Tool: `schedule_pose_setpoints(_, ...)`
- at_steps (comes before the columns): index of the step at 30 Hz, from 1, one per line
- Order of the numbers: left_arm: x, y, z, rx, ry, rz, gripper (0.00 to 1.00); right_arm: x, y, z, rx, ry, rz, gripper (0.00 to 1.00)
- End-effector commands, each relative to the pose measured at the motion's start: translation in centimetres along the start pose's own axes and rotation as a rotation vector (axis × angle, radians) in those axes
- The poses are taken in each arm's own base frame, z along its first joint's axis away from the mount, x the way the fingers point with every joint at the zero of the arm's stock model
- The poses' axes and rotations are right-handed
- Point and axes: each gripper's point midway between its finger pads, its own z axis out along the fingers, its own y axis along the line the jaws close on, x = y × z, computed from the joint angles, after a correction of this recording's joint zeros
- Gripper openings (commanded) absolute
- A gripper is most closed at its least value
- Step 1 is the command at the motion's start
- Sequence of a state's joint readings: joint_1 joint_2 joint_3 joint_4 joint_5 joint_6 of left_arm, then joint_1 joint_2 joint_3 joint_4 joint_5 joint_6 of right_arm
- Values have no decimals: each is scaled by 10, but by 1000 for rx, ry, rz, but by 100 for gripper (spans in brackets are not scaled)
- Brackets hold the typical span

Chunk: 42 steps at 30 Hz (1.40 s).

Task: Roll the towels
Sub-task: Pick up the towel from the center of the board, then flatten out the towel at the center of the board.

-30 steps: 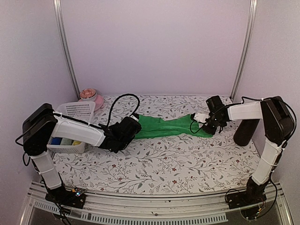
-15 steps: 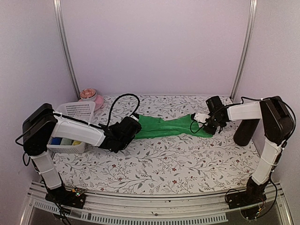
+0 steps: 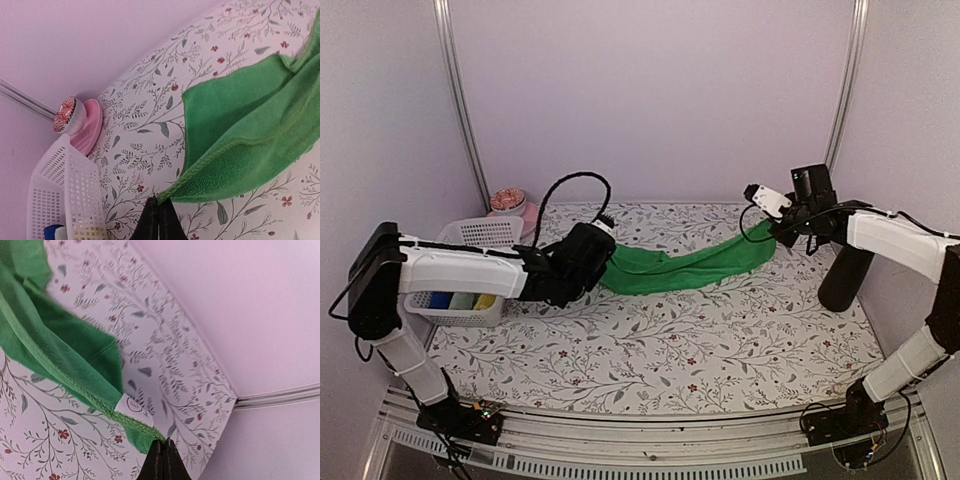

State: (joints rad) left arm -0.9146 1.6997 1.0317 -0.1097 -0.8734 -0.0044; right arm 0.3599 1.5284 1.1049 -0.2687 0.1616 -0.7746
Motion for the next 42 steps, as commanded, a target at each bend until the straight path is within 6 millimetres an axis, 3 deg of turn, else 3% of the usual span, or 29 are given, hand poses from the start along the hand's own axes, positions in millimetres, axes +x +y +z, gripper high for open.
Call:
schedule_pose_setpoints(1,-69,61,-54,-21,-155,-162,0,-64,-72,-99,187,-276,122,2)
schedule_pose_setpoints(5,-93,107,-104,-76,-259,-268,0,-86,-103,-193,299,-477,148,2)
schedule_pose_setpoints(9,-96,141,-148,-166,-332,-317,0,-83,-109,-262,374,-601,151,2)
schedule_pose_setpoints(12,-95,159,-178,-237,-382,-353,0,-75,-110,-297,426,-657,157,2)
schedule_pose_setpoints(15,-89,165,-184,-247,-391,-366,0,-68,-112,-301,447,-651,190,2)
schedule_pose_setpoints(18,-84,164,-170,-256,-376,-358,0,-61,-109,-258,420,-544,216,2)
schedule_pose_setpoints(21,-78,154,-134,-281,-306,-284,0,-50,-94,-180,335,-385,202,2)
schedule_pose_setpoints(28,-44,127,4,-275,-56,-142,0,-28,-56,-34,153,-207,136,2)
schedule_pose_setpoints(29,-32,120,32,-279,0,-105,0,-26,-52,-14,137,-183,126,2)
schedule_pose_setpoints(32,-21,110,90,-297,106,-19,0,-13,-46,50,118,-79,95,2)
schedule_pose_setpoints(36,-7,101,156,-323,200,83,0,-3,-65,112,153,-6,97,2)
schedule_pose_setpoints(38,-10,107,176,-334,198,94,0,1,-71,134,159,14,103,2)
schedule_pose_setpoints(42,-11,127,199,-379,201,111,0,2,-63,165,123,28,67,2)
